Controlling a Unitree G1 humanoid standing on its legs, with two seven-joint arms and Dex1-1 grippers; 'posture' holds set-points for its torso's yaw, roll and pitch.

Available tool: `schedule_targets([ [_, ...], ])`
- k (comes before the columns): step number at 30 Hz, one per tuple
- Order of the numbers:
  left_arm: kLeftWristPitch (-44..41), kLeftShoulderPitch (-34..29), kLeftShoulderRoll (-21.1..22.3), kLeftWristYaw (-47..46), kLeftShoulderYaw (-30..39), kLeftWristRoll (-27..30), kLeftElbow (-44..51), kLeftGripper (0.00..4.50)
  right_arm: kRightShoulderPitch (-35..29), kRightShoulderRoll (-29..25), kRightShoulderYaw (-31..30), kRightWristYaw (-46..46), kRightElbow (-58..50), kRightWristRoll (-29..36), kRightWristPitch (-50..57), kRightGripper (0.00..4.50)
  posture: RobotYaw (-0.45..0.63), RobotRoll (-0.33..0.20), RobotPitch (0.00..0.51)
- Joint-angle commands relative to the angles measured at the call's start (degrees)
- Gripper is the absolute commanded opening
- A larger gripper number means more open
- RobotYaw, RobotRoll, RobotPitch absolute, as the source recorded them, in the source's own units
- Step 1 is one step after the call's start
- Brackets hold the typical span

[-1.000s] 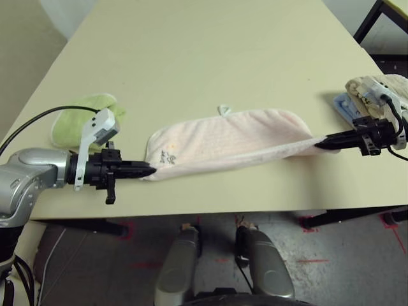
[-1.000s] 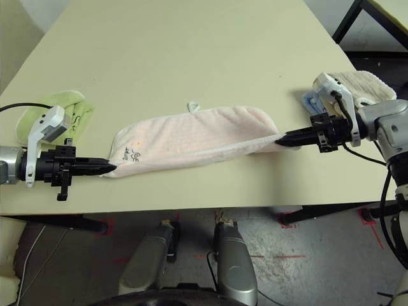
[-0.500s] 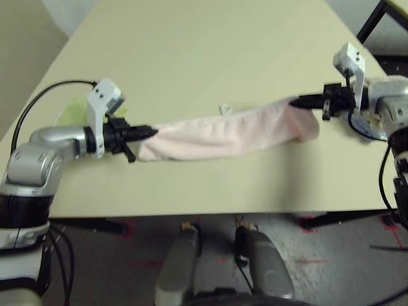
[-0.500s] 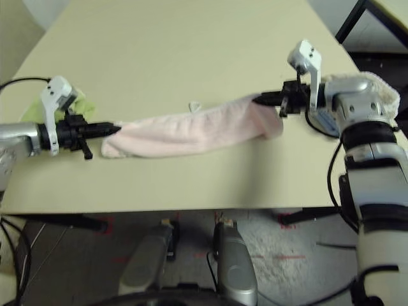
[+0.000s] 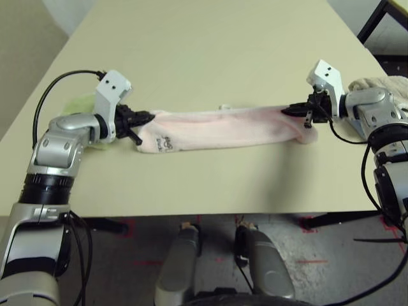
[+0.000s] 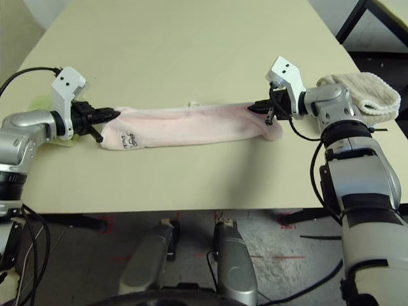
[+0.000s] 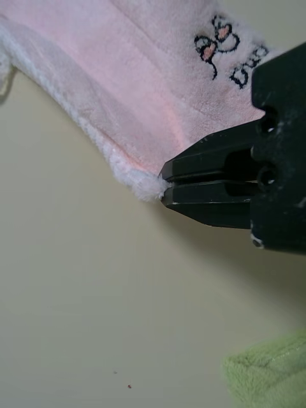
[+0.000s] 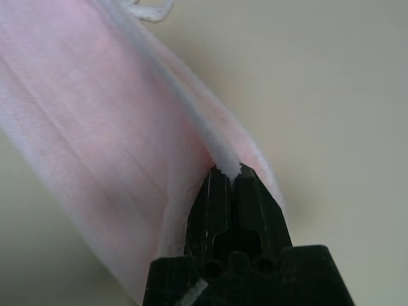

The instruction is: Fold the towel and set it aside.

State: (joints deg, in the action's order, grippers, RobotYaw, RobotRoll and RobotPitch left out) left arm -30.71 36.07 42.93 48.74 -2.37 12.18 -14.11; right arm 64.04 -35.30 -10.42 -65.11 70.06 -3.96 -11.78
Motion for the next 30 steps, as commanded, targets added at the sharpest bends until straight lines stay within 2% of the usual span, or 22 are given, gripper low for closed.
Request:
schedule_targets([
  [1, 1.5, 0.8, -0.8, -0.2, -0.7, -1.7, -1.4, 0.00, 0.4, 0.0, 0.0, 3.1, 1.6, -2.7, -1.7, 0.27, 0.14, 0.000, 0.167],
  [2, 1.7, 0.8, -1.0, -0.4, -0.7, -1.9, -1.5, 0.00, 0.5, 0.0, 0.2, 3.8, 1.8, -3.0, -1.9, 0.57, 0.14, 0.000, 0.169],
  [5, 2.1, 0.9, -1.6, -1.7, -0.4, -3.0, -2.0, 0.73, 1.1, 0.1, 1.1, 4.9, 2.0, -3.0, -2.0, 1.51, 0.14, 0.000, 0.170],
  [11, 0.3, 0.5, -1.1, -1.9, 0.7, -2.8, 0.6, 2.96, 4.0, -0.9, 4.6, 5.2, 2.5, -1.2, -1.0, 3.75, 0.14, 0.000, 0.175],
  [12, -0.4, 0.3, -0.8, -1.8, 1.0, -2.6, 1.7, 3.46, 4.6, -1.2, 5.3, 5.2, 2.6, -0.8, -0.8, 4.22, 0.14, 0.000, 0.175],
  [13, -1.1, 0.0, -0.4, -1.6, 1.3, -2.3, 3.1, 3.85, 5.5, -1.7, 6.2, 5.7, 2.6, -0.6, -0.9, 4.50, 0.14, 0.000, 0.175],
  [15, -2.6, -0.5, 0.1, -1.6, 2.0, -1.7, 5.8, 4.46, 7.0, -2.7, 7.7, 7.4, 2.8, -0.3, -1.4, 4.50, 0.14, 0.000, 0.175],
  [23, -6.3, -3.7, 0.0, 0.0, 4.5, 2.6, 16.3, 4.46, 8.8, -5.5, 13.2, 6.5, 2.6, 2.9, 5.3, 4.50, 0.14, 0.000, 0.174],
  [30, -6.1, -5.1, -0.9, -0.8, 3.4, 3.2, 17.3, 4.46, 3.8, -4.4, 10.4, -0.5, 0.9, 0.6, 5.4, 4.50, 0.12, 0.000, 0.173],
])
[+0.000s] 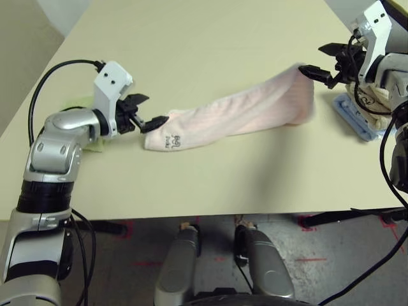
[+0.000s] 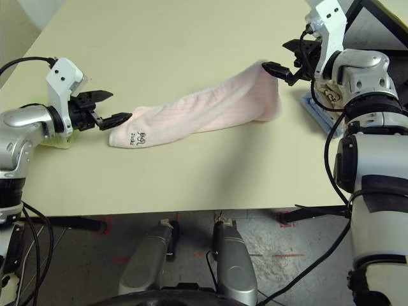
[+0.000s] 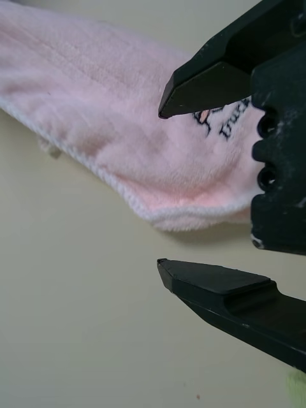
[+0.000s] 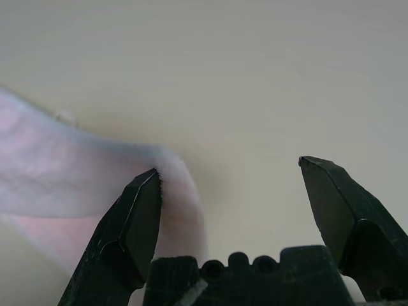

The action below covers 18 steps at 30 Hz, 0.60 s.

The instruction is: Fold the towel and set it aside.

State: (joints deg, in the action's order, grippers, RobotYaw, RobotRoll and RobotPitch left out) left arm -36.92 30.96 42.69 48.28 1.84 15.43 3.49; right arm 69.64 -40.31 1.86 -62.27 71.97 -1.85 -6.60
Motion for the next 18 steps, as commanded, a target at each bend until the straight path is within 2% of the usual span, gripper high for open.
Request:
schedule_targets([
  [1, 0.2, 0.3, -1.0, -0.5, -1.1, -0.3, -0.9, 4.46, -2.6, 0.8, -3.5, -6.0, -1.3, -2.5, 0.4, 4.50, 0.12, 0.000, 0.173],
  [6, 0.5, 0.6, -1.3, -1.2, -2.1, -1.4, -2.2, 4.46, -3.9, 0.6, -7.6, -13.4, -2.0, -5.0, 1.2, 4.50, 0.13, 0.000, 0.175],
  [11, 2.4, -0.4, -1.2, -3.9, -3.0, -4.8, -5.8, 4.46, -2.5, 0.1, -7.4, -14.8, -1.4, -4.8, 2.7, 4.50, 0.14, 0.000, 0.177],
  [14, 2.1, -1.2, -1.4, -5.1, -2.1, -4.9, -5.6, 4.46, -1.6, -1.3, -6.9, -16.6, -1.2, -4.3, 3.9, 4.50, 0.15, 0.000, 0.180],
  [18, -1.3, -4.7, -0.1, -5.7, 1.6, -2.7, -0.8, 4.46, -0.3, -6.5, -6.4, -22.1, -1.3, -3.8, 5.6, 4.50, 0.14, 0.000, 0.185],
])
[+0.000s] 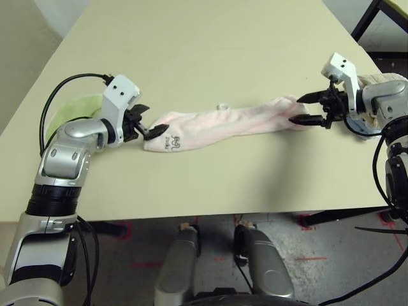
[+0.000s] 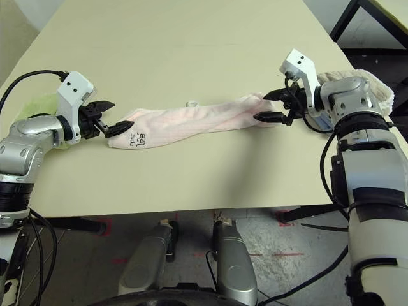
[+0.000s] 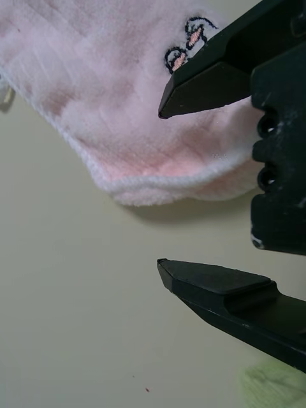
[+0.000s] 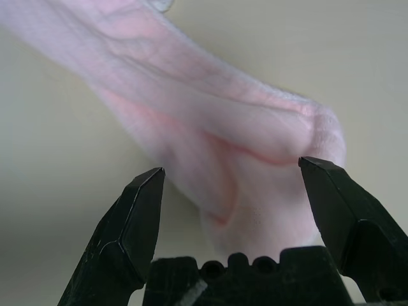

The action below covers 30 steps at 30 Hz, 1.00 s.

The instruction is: Fold the towel and set it aside.

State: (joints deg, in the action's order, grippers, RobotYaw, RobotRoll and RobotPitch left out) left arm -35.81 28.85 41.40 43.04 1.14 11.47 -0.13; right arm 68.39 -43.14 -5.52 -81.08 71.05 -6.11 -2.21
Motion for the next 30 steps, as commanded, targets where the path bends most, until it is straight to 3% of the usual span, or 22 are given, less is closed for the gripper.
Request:
schedule_targets([
  [1, -3.8, -3.5, 1.3, -0.6, 3.6, 2.2, 3.8, 4.46, 0.8, -4.7, 1.0, -4.3, -0.4, 0.4, 1.8, 4.50, 0.14, 0.000, 0.186],
  [13, -15.5, -6.6, -0.5, -0.4, 8.9, 12.7, 11.9, 4.46, -4.9, -7.9, 2.4, -5.0, -1.0, 1.0, 3.8, 4.50, 0.14, 0.000, 0.192],
  [30, -17.5, -9.4, -0.7, -2.0, 6.1, 13.2, 10.0, 4.46, -9.6, 0.8, 3.5, 5.8, -1.3, 2.7, 0.9, 4.50, 0.14, 0.000, 0.196],
])
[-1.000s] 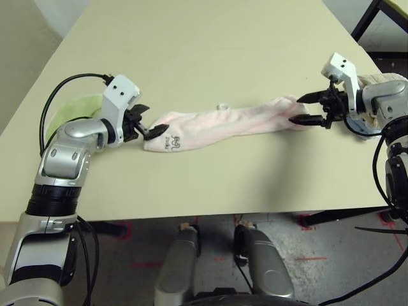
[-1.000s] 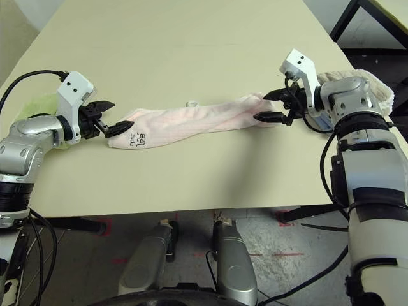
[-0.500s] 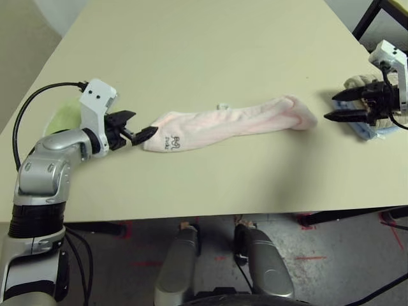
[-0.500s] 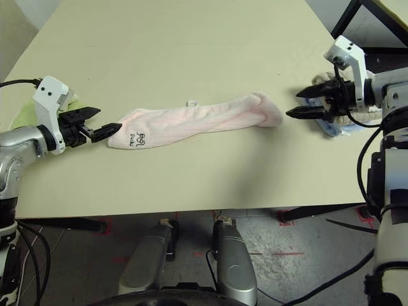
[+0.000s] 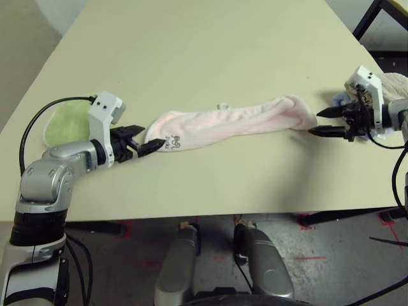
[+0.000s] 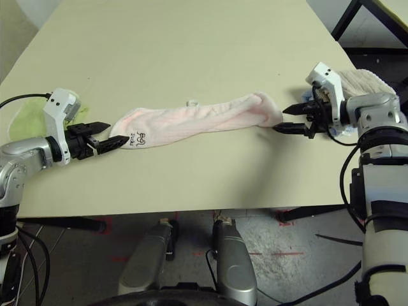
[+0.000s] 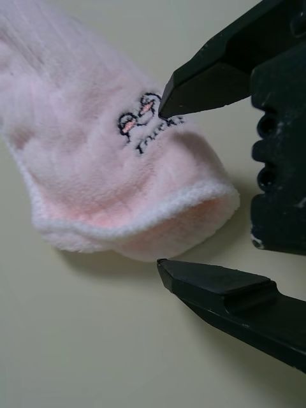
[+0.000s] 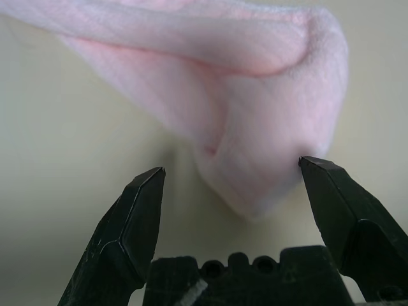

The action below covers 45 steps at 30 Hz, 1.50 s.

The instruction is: Fold the towel and set it aside.

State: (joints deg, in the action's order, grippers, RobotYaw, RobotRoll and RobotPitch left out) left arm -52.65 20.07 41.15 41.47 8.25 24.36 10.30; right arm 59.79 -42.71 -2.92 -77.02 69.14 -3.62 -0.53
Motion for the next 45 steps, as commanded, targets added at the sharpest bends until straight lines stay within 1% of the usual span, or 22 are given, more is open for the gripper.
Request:
schedule_targets([
  [1, -0.6, -0.5, -0.7, -0.5, -1.2, 0.3, -0.7, 4.46, -0.9, 0.7, 0.9, 2.4, 0.8, 0.3, -0.8, 4.50, 0.14, 0.000, 0.196],
  [5, -1.8, -0.1, -1.6, 0.0, -1.5, 1.7, -1.1, 4.46, -1.0, 1.9, 1.0, 3.8, 1.3, 0.5, -0.6, 4.50, 0.14, 0.000, 0.194],
  [8, -3.0, 0.0, -1.7, 0.2, -1.5, 2.6, -1.3, 3.89, -1.1, 2.4, 1.2, 3.4, 1.3, 1.0, -0.5, 3.93, 0.14, 0.000, 0.194],
  [9, -3.3, -0.2, -1.4, 0.4, -1.5, 2.7, -1.4, 3.60, -1.2, 2.5, 1.3, 3.3, 1.2, 1.1, -0.5, 3.64, 0.14, 0.000, 0.194],
  [11, -3.5, -0.4, -0.9, 0.6, -1.6, 2.9, -1.5, 2.83, -1.2, 2.5, 1.3, 3.2, 1.3, 1.2, -0.4, 2.89, 0.14, 0.000, 0.193],
  [13, -3.9, -0.6, -0.4, 0.8, -1.3, 3.1, -1.6, 1.97, -1.2, 2.2, 1.5, 2.7, 1.2, 1.1, -0.4, 2.09, 0.14, 0.000, 0.193],
  [15, -4.2, -0.9, 0.3, 1.3, -0.8, 3.5, -1.6, 1.17, -1.1, 1.6, 1.7, 2.2, 1.3, 1.0, -0.4, 1.27, 0.15, 0.000, 0.193],
  [16, -4.3, -1.1, 0.7, 1.6, -0.6, 3.7, -1.6, 0.84, -1.0, 1.3, 1.7, 2.0, 1.4, 0.8, -0.4, 0.98, 0.15, 0.000, 0.193],
  [18, -4.4, -1.4, 1.3, 2.0, -0.2, 4.0, -1.6, 0.04, -0.8, 0.7, 1.7, 1.7, 1.6, 0.6, -0.3, 0.17, 0.15, 0.000, 0.193],
  [19, -4.7, -1.5, 1.7, 2.1, 0.0, 4.2, -1.6, 0.01, -0.6, 0.3, 1.6, 1.3, 1.6, 0.4, -0.2, 0.07, 0.15, 0.000, 0.193],
  [26, -6.4, -2.7, 5.1, 4.1, 1.7, 6.5, -0.8, 0.01, 0.4, -2.4, 0.7, -1.8, 1.9, -0.7, 1.1, 0.07, 0.15, 0.000, 0.193],
  [30, -6.9, -4.3, 7.5, 5.8, 2.2, 7.7, -0.1, 0.01, 1.1, -4.6, -0.6, -5.0, 2.1, -2.0, 2.3, 0.07, 0.16, 0.000, 0.191],
  [35, -7.4, -6.1, 9.3, 6.9, 2.6, 9.1, 1.0, 0.01, 1.6, -5.8, -1.7, -7.9, 2.2, -2.6, 3.6, 0.07, 0.16, 0.000, 0.189],
  [41, -8.1, -9.2, 11.9, 7.8, 3.2, 10.6, 2.7, 0.01, 0.6, -6.7, -3.7, -14.6, 0.9, -3.5, 5.8, 0.07, 0.17, 0.000, 0.186],
  [45, -8.3, -10.5, 12.8, 7.7, 3.2, 11.0, 3.4, 0.01, -0.2, -6.8, -5.5, -15.5, -0.2, -2.5, 6.7, 0.07, 0.17, 0.000, 0.190],
])
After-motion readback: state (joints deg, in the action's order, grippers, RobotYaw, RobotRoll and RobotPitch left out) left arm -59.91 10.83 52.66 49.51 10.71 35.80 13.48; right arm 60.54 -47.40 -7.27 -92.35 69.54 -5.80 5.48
